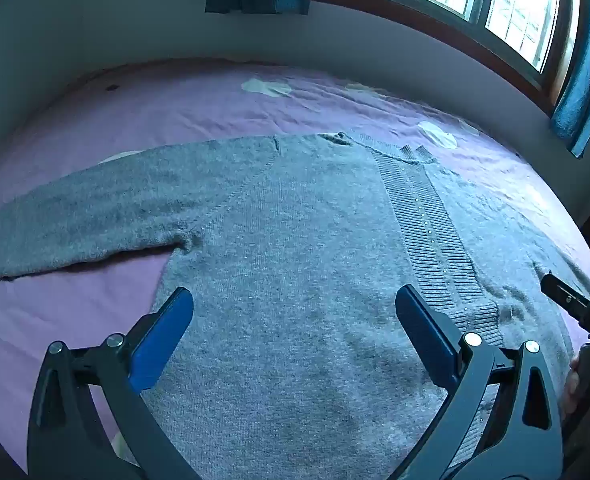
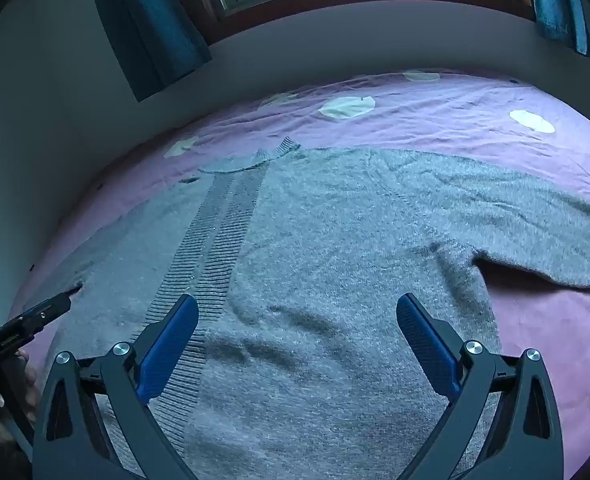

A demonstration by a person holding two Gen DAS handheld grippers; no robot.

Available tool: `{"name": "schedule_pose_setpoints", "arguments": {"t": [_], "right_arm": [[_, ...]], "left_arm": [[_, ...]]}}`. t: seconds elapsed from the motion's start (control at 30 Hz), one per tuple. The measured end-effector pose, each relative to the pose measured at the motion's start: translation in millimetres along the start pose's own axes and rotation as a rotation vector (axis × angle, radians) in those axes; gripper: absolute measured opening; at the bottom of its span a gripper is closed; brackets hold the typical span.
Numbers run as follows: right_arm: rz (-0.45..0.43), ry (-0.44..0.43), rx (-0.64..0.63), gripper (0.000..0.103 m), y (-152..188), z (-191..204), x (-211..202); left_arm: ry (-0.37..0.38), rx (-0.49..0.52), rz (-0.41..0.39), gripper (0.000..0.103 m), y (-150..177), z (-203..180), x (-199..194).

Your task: Fold small clothes

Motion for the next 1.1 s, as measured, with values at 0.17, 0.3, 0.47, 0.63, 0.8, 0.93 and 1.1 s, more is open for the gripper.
{"name": "schedule_pose_setpoints", "arguments": {"t": [0.17, 0.3, 0.47, 0.63, 0.8, 0.93, 1.1], "right_arm": [[-0.003, -0.010, 0.000, 0.099, -0.9, -3.7, 0.9], [-0.006, -0.012, -0.001, 0.099, 0.6, -5.8, 0.7], [0.001, -0.010, 0.005, 0.099, -2.1, -5.7, 1.4], [0.006, -0.007, 0.006, 0.099, -1.4, -3.9, 2.1], [0.009, -0.005, 0.008, 0.099, 1.1, -2.9, 3.7], [0.008, -0.005, 0.008, 0.099, 3.0, -1.8, 2.8], [0.007, -0.007, 0.009, 0.099, 2.9, -1.2, 2.1]], "left_arm": [[0.002, 0.002, 0.015, 0.101, -3.7, -1.5, 2.9], [0.000, 0.009, 0.018, 0.101, -4.6, -1.8, 2.5], [-0.009, 0.014, 0.012, 0.101, -0.1, -5.3, -0.1], [-0.010, 0.013, 0.019, 0.101, 1.0, -5.0, 1.0], [-0.012, 0.012, 0.020, 0.101, 1.5, -3.6, 2.5], [-0.011, 0.013, 0.020, 0.101, 1.6, -3.6, 2.5], [-0.010, 0.015, 0.021, 0.101, 1.8, -3.6, 2.8]]}}
Point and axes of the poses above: each gripper's, at about its wrist camera, not at the fingertips, and x roughly the way its jaws point, z to its left, y to its underside, the point moved 2 cm from there along x, roughly the way its jaws point, and after that the axes turned 7 degrees about y, right-handed, at the moved point
